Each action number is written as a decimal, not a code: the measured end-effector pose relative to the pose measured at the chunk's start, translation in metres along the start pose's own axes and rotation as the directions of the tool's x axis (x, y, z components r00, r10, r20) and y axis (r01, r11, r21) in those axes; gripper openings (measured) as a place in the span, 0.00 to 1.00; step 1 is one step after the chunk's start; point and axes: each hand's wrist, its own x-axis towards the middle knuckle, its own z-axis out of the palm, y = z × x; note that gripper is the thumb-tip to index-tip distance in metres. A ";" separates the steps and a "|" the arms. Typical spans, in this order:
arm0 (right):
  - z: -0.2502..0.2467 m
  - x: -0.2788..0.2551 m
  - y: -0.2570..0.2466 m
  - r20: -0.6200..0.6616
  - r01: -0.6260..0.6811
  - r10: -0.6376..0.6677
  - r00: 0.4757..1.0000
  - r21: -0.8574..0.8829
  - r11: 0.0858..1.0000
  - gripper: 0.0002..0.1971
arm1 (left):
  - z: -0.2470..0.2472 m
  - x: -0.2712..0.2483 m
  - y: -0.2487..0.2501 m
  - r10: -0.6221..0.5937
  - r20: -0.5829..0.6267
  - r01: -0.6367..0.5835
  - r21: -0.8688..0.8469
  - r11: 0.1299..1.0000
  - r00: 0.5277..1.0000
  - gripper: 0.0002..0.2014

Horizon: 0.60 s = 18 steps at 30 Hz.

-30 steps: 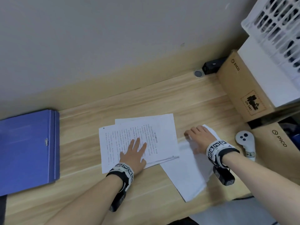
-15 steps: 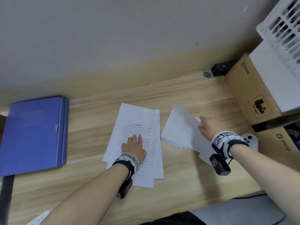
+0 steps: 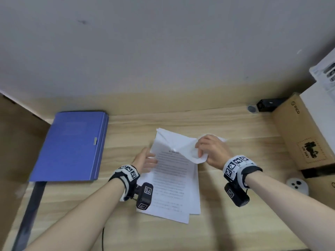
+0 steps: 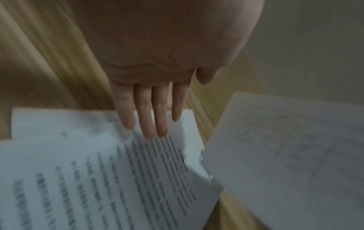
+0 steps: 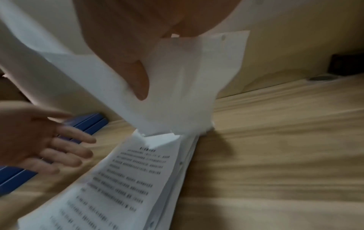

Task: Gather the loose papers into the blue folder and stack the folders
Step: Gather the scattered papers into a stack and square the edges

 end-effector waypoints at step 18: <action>0.059 -0.010 -0.018 0.479 -0.140 0.088 0.873 0.073 0.987 0.28 | -0.032 -0.014 -0.046 0.305 -0.118 -0.271 0.239 0.932 0.945 0.11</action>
